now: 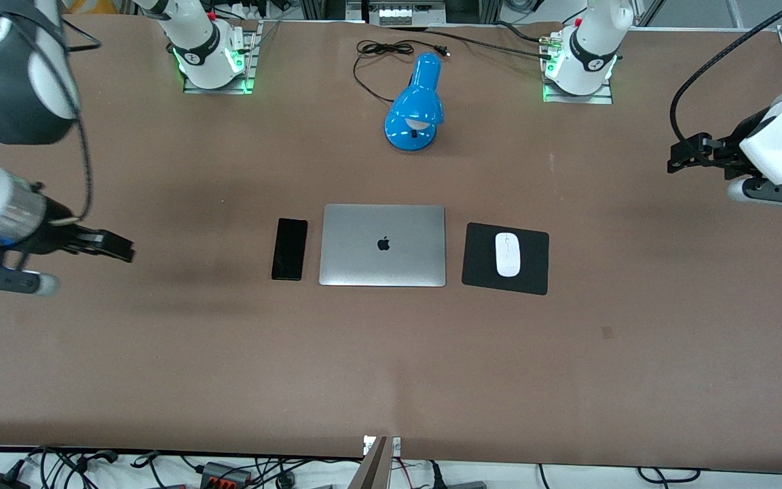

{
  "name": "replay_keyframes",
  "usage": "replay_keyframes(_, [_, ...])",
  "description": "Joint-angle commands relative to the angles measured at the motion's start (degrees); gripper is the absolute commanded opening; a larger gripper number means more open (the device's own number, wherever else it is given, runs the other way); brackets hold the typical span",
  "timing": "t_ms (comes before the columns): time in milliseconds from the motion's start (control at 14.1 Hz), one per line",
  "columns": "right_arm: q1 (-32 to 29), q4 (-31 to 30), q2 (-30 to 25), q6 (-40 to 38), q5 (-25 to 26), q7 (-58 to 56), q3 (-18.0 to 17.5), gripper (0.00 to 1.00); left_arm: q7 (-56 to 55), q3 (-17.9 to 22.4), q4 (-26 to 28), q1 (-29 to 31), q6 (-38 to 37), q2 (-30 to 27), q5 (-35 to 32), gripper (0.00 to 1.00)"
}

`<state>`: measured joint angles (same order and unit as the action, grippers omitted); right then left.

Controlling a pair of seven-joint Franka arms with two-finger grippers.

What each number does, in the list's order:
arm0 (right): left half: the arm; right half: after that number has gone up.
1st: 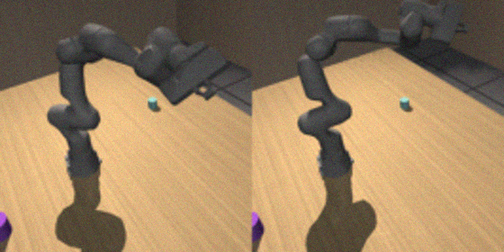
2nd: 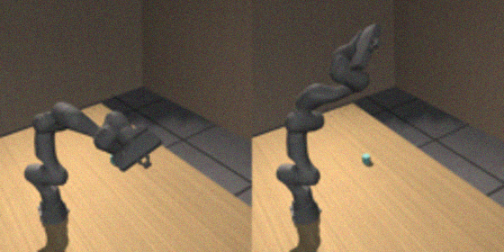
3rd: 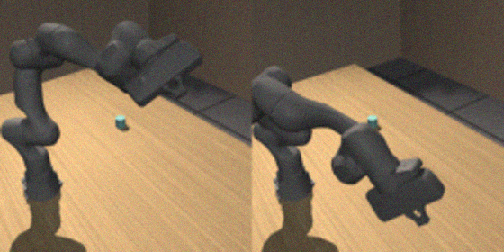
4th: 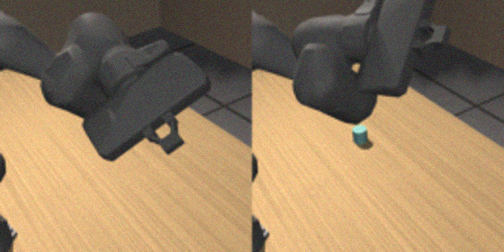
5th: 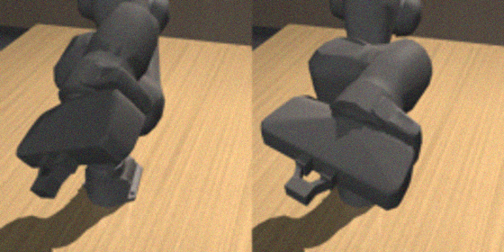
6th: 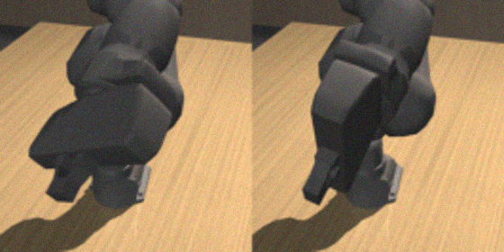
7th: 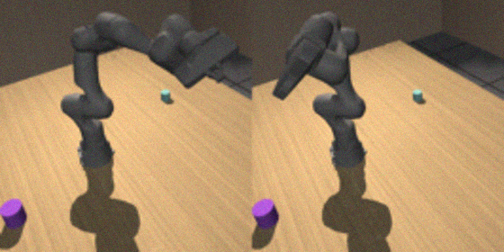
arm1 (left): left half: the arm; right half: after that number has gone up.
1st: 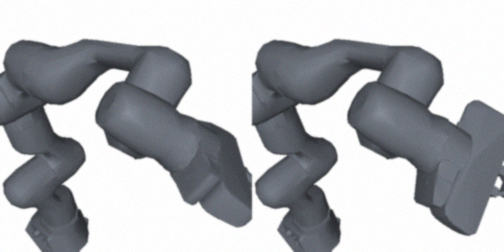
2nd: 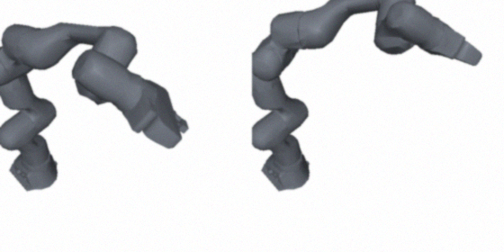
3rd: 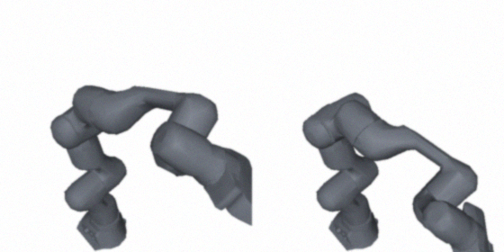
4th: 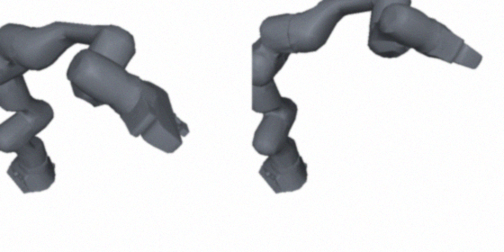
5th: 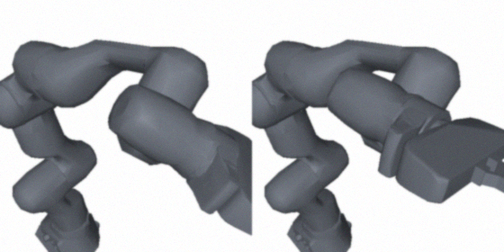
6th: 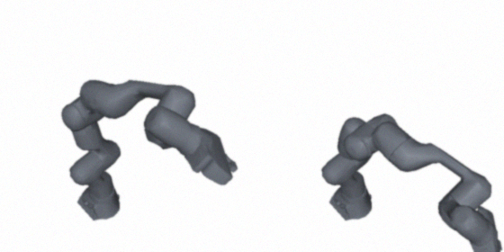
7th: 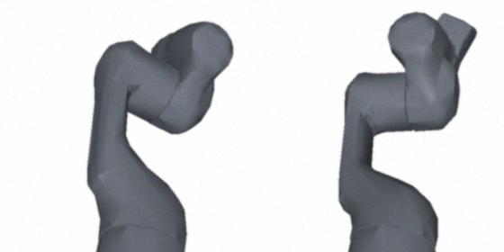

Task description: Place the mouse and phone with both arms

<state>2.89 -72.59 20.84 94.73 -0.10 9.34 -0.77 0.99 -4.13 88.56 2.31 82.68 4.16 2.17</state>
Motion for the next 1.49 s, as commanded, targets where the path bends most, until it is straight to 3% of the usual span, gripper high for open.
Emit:
replay_keyframes(0, [-3.14,-0.36,-3.25,-0.78,0.27,-6.08,-0.55,1.0,-5.9,0.44,1.88,-1.17,0.29,-1.61,0.65,1.0])
replay_keyframes(497, [-4.82,-2.37,-6.59,-1.22,0.19,-14.95,3.23,1.0,-6.44,0.09,1.35,-0.9,0.29,-1.35,0.38,1.0])
replay_keyframes(710, [-4.47,-9.3,-10.89,1.49,0.98,-14.96,2.97,1.0,-6.44,0.0,1.35,-0.9,0.12,-1.44,0.47,1.0])
replay_keyframes(1065, [-4.47,-26.62,-20.3,10.64,0.98,-13.99,2.62,1.0,-6.53,0.0,1.18,-0.99,0.12,-1.44,0.47,1.0])
replay_keyframes(1206, [-4.64,-30.05,-21.71,12.31,0.98,-14.08,2.7,1.0,-6.53,0.0,1.18,-0.99,0.12,-1.44,0.47,1.0])
replay_keyframes(1419, [-4.47,-28.93,-21.28,11.53,0.54,-13.91,2.62,1.0,-6.53,0.0,1.18,-0.99,0.03,-1.44,0.47,1.0])
